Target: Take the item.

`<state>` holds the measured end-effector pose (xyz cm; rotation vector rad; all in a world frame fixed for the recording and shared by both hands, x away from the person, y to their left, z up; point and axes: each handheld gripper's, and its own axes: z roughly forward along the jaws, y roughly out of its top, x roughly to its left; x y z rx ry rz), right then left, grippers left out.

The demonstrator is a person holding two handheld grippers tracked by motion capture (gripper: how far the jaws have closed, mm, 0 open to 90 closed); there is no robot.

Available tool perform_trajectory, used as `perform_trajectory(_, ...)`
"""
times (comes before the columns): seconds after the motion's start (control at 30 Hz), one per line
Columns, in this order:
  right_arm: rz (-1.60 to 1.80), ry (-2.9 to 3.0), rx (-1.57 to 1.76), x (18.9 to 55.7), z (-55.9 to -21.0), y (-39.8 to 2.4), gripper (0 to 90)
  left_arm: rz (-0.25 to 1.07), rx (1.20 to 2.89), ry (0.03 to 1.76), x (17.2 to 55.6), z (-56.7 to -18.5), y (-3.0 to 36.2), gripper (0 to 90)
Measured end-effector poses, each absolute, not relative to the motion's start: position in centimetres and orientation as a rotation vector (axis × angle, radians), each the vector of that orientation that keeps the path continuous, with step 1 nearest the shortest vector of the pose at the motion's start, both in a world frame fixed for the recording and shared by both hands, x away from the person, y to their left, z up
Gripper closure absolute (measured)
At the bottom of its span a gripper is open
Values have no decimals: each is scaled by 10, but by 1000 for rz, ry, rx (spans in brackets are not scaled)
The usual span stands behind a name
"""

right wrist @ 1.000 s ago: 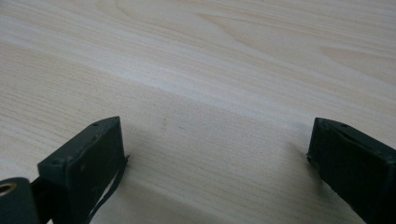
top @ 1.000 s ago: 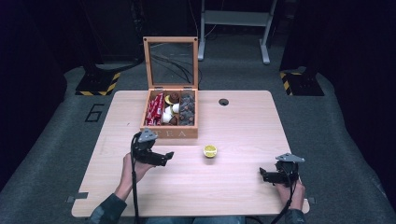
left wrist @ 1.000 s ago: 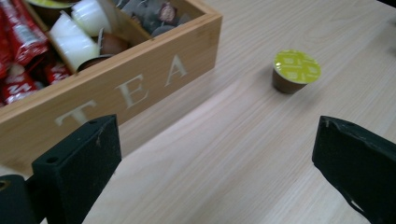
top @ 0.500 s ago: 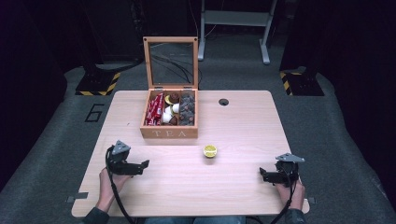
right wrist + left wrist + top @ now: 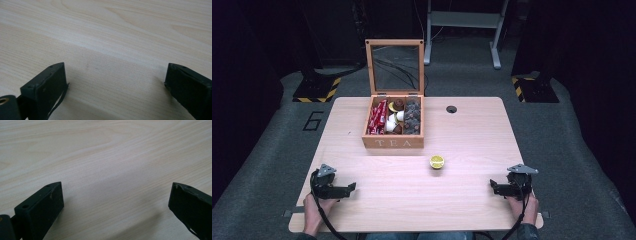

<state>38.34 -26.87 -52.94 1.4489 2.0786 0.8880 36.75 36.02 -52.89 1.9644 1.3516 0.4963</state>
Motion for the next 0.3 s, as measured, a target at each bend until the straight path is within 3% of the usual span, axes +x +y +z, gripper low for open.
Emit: perform_trajectory(0.3, 886, 2077, 1450, 383, -529, -269, 30, 557, 1972, 1358, 368, -531, 359, 0)
